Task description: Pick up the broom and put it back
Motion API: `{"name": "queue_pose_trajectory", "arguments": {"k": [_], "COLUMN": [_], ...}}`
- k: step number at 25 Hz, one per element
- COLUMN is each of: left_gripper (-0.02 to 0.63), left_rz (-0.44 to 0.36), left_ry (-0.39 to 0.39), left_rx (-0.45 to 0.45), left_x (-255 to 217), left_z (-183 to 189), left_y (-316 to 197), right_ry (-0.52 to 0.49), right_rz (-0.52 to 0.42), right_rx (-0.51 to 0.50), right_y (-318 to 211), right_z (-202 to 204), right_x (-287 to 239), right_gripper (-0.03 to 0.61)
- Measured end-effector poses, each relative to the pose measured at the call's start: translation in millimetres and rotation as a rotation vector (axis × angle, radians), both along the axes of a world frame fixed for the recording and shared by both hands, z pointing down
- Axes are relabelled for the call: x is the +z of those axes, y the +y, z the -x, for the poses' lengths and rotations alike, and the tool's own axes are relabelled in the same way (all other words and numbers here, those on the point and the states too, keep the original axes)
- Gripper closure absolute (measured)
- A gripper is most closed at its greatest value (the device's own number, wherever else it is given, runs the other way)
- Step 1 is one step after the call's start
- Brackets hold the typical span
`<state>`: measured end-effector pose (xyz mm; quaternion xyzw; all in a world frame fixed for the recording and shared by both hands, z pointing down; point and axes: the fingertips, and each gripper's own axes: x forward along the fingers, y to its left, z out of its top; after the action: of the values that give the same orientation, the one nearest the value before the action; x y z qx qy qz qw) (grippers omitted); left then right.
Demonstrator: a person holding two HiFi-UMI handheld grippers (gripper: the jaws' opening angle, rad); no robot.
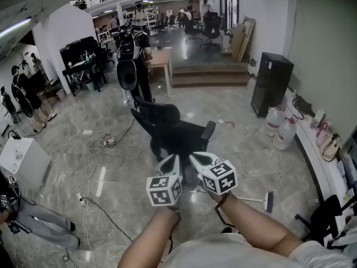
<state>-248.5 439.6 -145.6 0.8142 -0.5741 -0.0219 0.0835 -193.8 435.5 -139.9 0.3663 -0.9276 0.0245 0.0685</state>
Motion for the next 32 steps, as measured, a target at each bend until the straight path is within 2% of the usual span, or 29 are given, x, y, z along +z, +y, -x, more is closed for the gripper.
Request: {"name": "queue_pose_trajectory", "arguments": {"k": [5,12,19,26,32], "left_gripper": [0.609,0.609,0.609,0.607,0.609], "left_rz": [0.019,0.006,0.023,0.064,0.129], "left_ry": [0.006,0.008,0.005,-0.006,-0.037], "left_rx": [0.004,0.018,0.019,0.031,0.026], "left_x": [5,2,9,32,66], "left_z": [0,-2,-7,-33,-83], "left_y": [-3,-13,-37,-91,-180], "right_ry": [0.004,-0.001,0.001,-0.025,-0.033], "right_rz": [0.002,-0.028,-0.025,0.028,0.06], "right_rx": [0.003,-0.03,-0.029,-0.014,-0.018], "right_y": [-3,-7,-28,-82,-178], "right_z": [-1,4,-3,-32,-88], "right_x": [-2,-7,-1,24,51], "right_gripper": [0.577,0.575,0.575,0.575,0.575]}}
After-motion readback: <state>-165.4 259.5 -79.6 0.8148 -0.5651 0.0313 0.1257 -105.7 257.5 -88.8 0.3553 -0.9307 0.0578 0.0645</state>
